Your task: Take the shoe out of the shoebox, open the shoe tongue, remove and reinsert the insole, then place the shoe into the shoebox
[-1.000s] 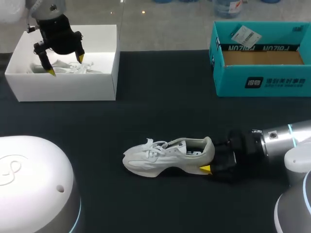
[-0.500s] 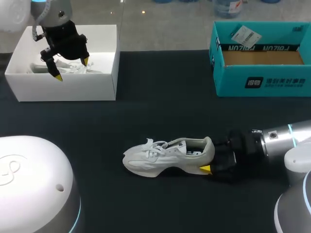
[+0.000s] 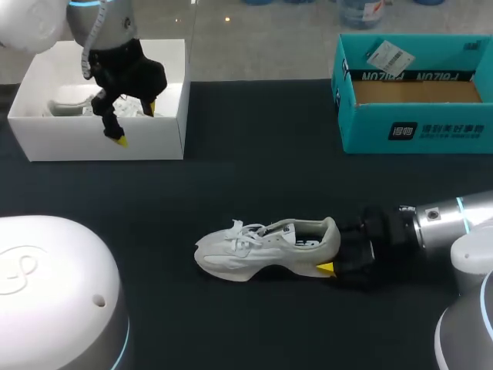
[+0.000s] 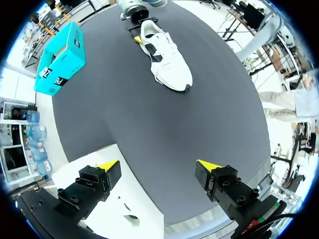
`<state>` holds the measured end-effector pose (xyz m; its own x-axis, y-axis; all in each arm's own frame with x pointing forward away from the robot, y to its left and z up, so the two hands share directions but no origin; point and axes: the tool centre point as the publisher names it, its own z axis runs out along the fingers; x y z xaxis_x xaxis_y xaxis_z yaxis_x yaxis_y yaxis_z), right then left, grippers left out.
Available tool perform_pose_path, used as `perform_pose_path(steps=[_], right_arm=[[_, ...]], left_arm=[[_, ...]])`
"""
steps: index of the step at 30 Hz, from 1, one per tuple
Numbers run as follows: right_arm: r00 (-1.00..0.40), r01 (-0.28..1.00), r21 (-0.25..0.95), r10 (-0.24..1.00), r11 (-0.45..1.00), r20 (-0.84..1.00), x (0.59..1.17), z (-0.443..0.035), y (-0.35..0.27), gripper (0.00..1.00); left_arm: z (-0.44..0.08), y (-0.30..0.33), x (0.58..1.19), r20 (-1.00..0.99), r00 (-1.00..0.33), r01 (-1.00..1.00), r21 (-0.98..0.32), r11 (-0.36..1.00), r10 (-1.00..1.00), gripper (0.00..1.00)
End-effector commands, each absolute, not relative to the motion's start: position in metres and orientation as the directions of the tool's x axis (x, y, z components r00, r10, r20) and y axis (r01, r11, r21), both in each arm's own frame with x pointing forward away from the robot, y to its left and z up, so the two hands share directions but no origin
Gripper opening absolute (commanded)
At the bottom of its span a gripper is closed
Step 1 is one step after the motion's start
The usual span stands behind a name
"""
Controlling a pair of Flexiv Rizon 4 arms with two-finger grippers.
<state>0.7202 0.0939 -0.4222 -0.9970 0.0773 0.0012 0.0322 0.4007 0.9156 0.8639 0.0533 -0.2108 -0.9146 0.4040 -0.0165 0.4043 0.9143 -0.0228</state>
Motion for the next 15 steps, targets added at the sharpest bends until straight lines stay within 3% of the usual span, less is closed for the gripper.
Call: perform_pose_path(steps=[1, 8, 15], right_arm=[[-0.997, 0.033, 0.915, 0.079, 0.403, 0.001, 0.72, -0.421, 0.094, 0.0], [-0.997, 0.033, 0.915, 0.079, 0.403, 0.001, 0.72, -0.421, 0.094, 0.0], [-0.997, 0.033, 0.915, 0.079, 0.403, 0.001, 0.72, -0.421, 0.094, 0.0]], left_arm=[[-0.222, 0.038, 0.867, 0.146, -0.905, -0.403, 0.011, 0.915, -0.4, 1.0], [-0.227, 0.024, 0.853, 0.2, -0.768, -0.628, -0.051, 0.777, -0.608, 1.0], [-0.227, 0.024, 0.853, 0.2, -0.768, -0.628, -0.051, 0.777, -0.608, 1.0]])
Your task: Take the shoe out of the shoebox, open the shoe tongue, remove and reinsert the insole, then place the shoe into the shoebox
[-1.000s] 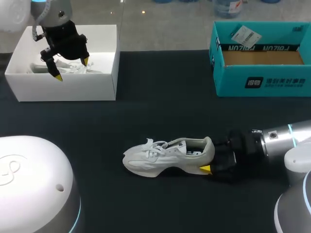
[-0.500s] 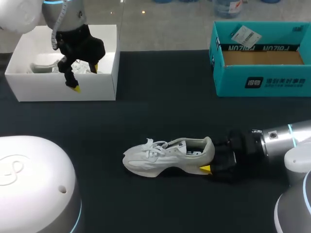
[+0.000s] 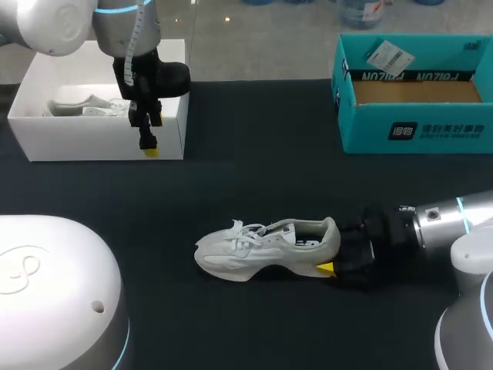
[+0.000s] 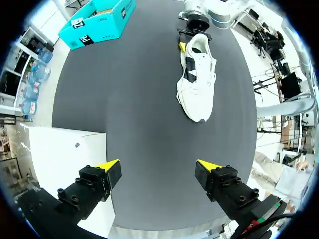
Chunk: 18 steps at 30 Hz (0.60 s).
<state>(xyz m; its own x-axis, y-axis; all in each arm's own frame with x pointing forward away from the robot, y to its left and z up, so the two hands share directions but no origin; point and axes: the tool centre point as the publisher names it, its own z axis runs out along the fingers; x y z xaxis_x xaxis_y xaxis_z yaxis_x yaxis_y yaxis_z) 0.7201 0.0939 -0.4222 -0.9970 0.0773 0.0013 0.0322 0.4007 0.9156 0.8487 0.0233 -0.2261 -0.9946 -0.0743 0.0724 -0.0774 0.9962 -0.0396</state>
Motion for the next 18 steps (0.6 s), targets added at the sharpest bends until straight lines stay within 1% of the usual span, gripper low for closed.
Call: perform_pose_path(steps=[1, 17, 18], right_arm=[[-0.997, 0.033, 0.915, 0.079, 0.403, 0.001, 0.7197, -0.4214, 0.0942, 0.0], [-0.997, 0.033, 0.915, 0.079, 0.403, 0.001, 0.7197, -0.4214, 0.0942, 0.0], [-0.997, 0.033, 0.915, 0.079, 0.403, 0.001, 0.7197, -0.4214, 0.0942, 0.0]], left_arm=[[-0.2269, 0.0238, 0.8532, 0.2, -0.768, -0.628, -0.051, 0.777, -0.608, 1.0], [-0.2269, 0.0238, 0.8532, 0.2, -0.768, -0.628, -0.051, 0.777, -0.608, 1.0], [-0.2248, 0.0205, 0.8479, 0.238, -0.747, -0.648, -0.052, 0.76, -0.62, 1.0]])
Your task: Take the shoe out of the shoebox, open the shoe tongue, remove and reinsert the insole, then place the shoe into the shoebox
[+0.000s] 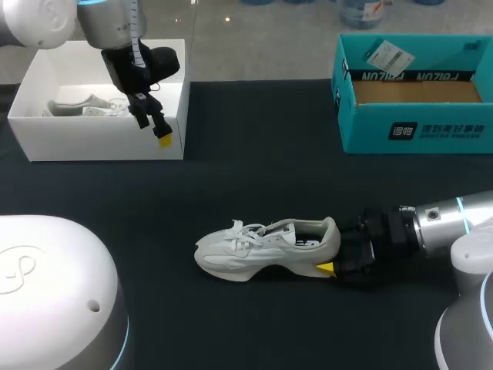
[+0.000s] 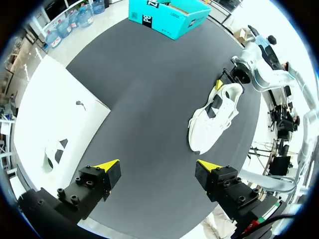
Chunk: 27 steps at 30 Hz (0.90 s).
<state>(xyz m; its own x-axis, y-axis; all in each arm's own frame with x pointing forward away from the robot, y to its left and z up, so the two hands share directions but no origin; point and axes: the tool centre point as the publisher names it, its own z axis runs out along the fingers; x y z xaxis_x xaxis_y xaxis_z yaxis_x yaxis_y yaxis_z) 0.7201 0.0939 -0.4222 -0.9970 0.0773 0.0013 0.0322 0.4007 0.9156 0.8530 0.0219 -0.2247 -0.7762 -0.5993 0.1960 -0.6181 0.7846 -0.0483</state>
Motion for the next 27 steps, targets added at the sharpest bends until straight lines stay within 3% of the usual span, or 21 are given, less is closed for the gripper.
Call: perform_pose_path(steps=[1, 5, 12, 21, 27], right_arm=[[-0.997, 0.033, 0.915, 0.079, 0.403, 0.001, 0.72, -0.421, 0.094, 0.0], [-0.997, 0.033, 0.915, 0.079, 0.403, 0.001, 0.72, -0.421, 0.094, 0.0], [-0.997, 0.033, 0.915, 0.079, 0.403, 0.001, 0.72, -0.421, 0.094, 0.0], [-0.997, 0.033, 0.915, 0.079, 0.403, 0.001, 0.72, -0.421, 0.094, 0.0], [-0.997, 0.033, 0.915, 0.079, 0.403, 0.001, 0.72, -0.421, 0.094, 0.0]], left_arm=[[-0.225, 0.015, 0.839, 0.182, -0.726, -0.681, -0.052, 0.731, -0.663, 1.0], [-0.226, -0.005, 0.813, 0.088, -0.679, -0.733, -0.023, 0.68, -0.729, 1.0], [-0.239, -0.031, 0.794, -0.019, -0.467, -0.884, 0.035, 0.466, -0.884, 1.0], [-0.251, -0.062, 0.78, 0.104, -0.299, -0.951, 0.044, 0.305, -0.948, 1.0], [-0.265, -0.092, 0.76, 0.103, -0.291, -0.954, 0.042, 0.297, -0.951, 1.0]])
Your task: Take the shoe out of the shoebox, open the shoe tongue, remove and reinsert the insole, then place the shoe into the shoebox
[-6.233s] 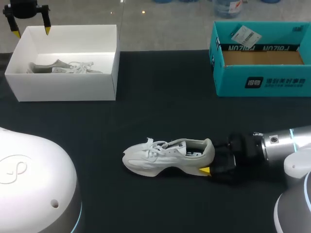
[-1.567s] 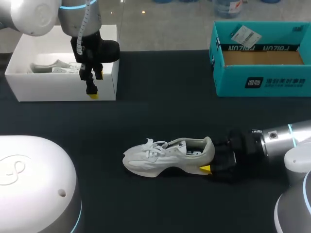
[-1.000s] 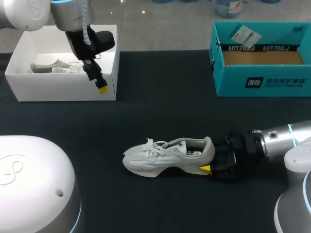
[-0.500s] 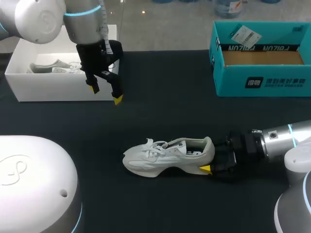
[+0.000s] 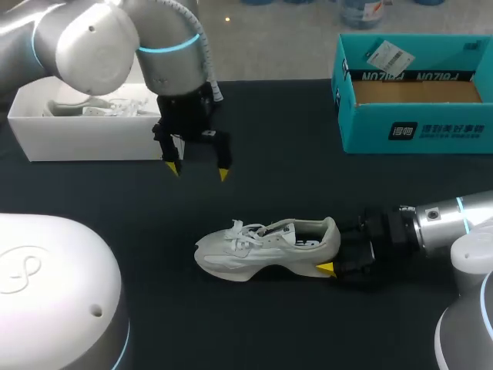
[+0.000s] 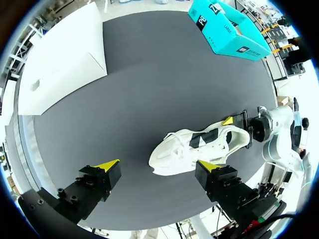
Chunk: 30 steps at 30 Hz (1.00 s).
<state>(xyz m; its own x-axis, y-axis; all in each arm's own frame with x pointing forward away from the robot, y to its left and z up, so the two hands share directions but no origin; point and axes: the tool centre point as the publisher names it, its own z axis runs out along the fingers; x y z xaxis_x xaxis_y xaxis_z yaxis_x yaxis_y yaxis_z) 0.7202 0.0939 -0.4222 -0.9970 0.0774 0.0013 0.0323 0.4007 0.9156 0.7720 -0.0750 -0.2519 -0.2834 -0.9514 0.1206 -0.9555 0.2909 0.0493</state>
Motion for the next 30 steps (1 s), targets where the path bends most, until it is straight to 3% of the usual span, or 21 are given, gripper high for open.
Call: perform_pose_path(steps=[1, 16, 30], right_arm=[[-0.997, 0.033, 0.915, 0.079, 0.403, 0.001, 0.72, -0.421, 0.094, 0.0], [-0.997, 0.033, 0.915, 0.079, 0.403, 0.001, 0.72, -0.421, 0.094, 0.0], [-0.997, 0.033, 0.915, 0.079, 0.403, 0.001, 0.72, -0.421, 0.094, 0.0]], left_arm=[[-0.268, -0.097, 0.757, 0.109, -0.285, -0.956, 0.041, 0.291, -0.952, 1.0], [-0.309, -0.166, 0.71, 0.116, -0.311, -0.947, 0.045, 0.317, -0.943, 1.0], [-0.322, -0.21, 0.708, 0.072, -0.356, -0.934, -0.004, 0.357, -0.932, 1.0]])
